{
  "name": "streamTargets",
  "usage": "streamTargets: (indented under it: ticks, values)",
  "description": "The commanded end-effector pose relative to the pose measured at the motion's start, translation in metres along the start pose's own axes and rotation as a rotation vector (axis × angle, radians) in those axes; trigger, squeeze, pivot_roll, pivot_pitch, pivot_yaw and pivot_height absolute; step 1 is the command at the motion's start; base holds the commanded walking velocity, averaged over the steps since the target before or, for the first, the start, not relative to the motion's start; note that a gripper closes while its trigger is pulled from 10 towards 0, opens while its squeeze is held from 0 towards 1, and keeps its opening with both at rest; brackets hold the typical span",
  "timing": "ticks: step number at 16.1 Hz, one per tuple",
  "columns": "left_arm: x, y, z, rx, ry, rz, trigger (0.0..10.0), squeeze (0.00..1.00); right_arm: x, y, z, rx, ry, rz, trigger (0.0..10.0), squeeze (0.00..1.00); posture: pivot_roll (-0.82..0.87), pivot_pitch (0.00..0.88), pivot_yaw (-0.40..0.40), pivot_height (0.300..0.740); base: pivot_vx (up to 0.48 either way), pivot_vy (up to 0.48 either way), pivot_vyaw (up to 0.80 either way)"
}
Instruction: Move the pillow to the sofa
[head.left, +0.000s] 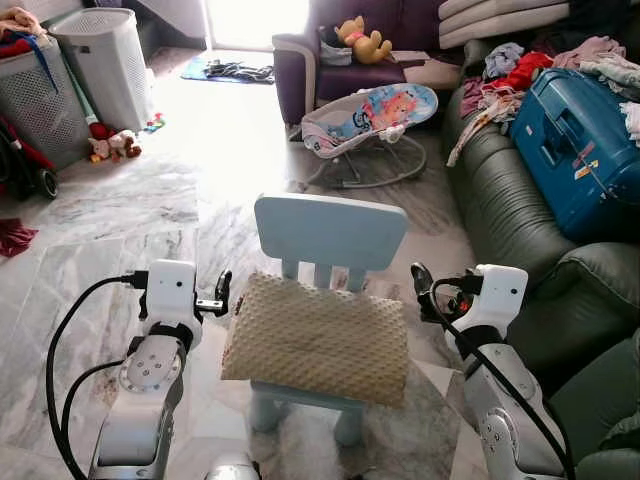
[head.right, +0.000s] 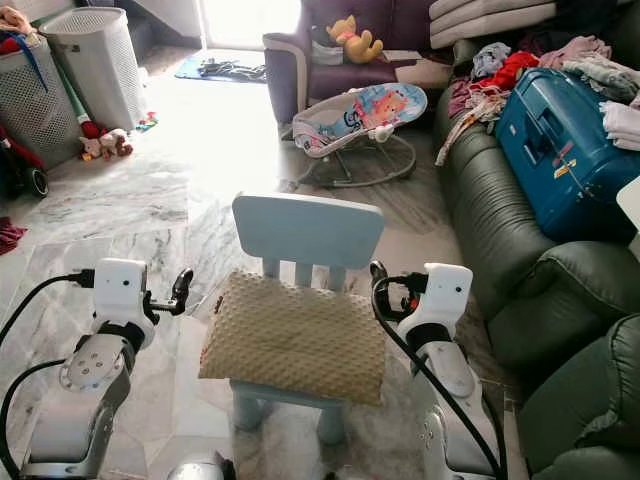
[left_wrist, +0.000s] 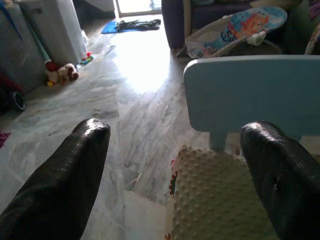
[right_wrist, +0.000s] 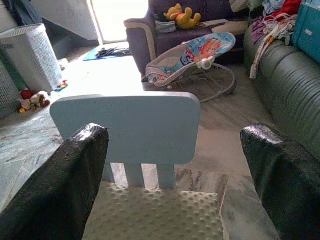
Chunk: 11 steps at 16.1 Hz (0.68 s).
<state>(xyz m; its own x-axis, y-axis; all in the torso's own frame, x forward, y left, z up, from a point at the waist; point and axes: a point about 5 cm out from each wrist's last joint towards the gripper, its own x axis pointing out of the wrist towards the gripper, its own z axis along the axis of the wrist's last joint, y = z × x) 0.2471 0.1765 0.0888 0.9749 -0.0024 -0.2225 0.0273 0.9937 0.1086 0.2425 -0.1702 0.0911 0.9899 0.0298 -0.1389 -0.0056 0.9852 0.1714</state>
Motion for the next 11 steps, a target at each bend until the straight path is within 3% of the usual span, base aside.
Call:
streamTargets:
  ticks: [1,11]
  values:
    - [0.0006,0.0013,0.0039,0.006,-0.009,0.010,10.0,0.00,0.0020,0.0033,0.0015,-0.006,0.000,0.016,10.0,0.00,0.02,0.000,-0.035,0.692,0.000,0.000,0.00]
    - [0.0026,-0.0012,0.0072,0.012,-0.017,0.011,10.0,0.00,0.0048,0.0063,0.0013,-0.001,-0.005,0.026,10.0,0.00,0.02,0.000,-0.036,0.625,0.000,0.000,0.00]
